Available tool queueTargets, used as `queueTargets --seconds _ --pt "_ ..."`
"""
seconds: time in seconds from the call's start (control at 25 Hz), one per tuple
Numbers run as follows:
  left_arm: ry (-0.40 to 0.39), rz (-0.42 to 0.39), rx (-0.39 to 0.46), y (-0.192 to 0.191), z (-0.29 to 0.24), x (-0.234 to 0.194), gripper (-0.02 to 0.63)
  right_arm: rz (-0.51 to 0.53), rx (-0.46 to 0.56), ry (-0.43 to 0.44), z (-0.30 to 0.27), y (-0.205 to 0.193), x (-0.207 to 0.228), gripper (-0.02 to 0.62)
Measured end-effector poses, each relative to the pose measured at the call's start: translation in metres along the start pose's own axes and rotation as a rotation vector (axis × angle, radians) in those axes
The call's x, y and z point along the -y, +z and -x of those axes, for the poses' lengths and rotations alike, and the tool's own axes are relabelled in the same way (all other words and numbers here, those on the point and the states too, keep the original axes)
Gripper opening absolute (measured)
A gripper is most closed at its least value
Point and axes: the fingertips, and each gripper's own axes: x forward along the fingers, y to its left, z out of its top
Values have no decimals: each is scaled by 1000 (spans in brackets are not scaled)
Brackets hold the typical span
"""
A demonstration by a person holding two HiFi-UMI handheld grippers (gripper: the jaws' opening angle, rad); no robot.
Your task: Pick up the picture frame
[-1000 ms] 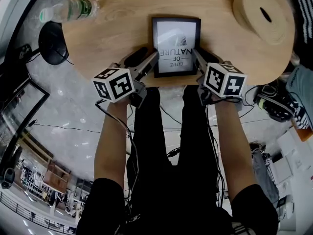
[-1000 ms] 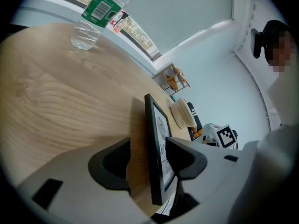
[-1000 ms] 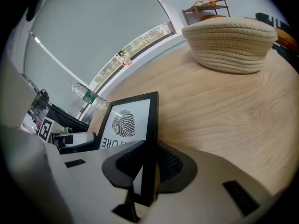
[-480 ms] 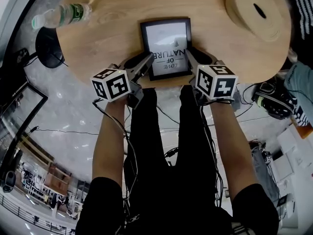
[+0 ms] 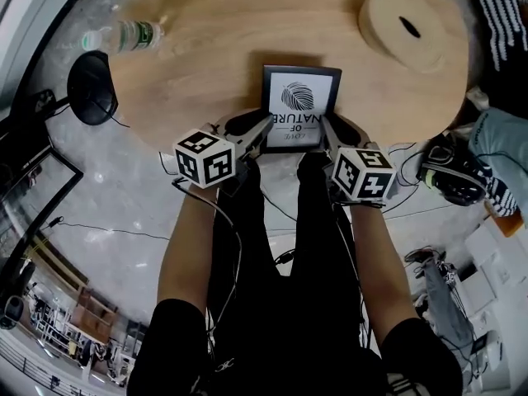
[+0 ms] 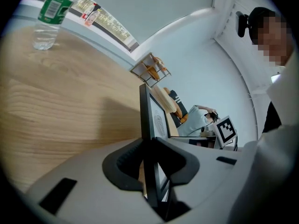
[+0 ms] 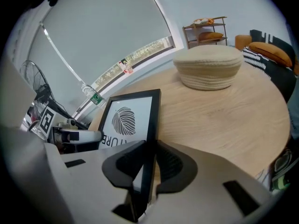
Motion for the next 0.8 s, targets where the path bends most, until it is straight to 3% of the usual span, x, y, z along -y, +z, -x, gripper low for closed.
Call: queueTargets --seconds 0.2,0.28,0.36,0.48,0.52,0.6,0.64,0.8 --pt "-50 -68 74 13 10 155 94 72 137 -36 159 37 11 87" --pt "-51 -93 102 6 8 181 93 114 182 -32 184 36 17 87" --pt "-95 -130 149 -29 -34 129 92 172 229 -73 134 4 53 87" --pt "-375 -204 308 -73 -179 -36 92 348 351 -324 -22 -32 155 87" --pt "-443 -228 356 -75 -198 -88 92 394 389 -378 -70 -36 162 87" --pt "-476 -287 436 -60 -174 -153 92 458 455 -392 -128 -30 123 87" --pt "-469 -322 473 -48 -145 -160 92 486 488 -380 -132 -21 92 87" --pt "-430 -475 621 -16 -25 -113 91 584 628 -316 -71 4 -21 86"
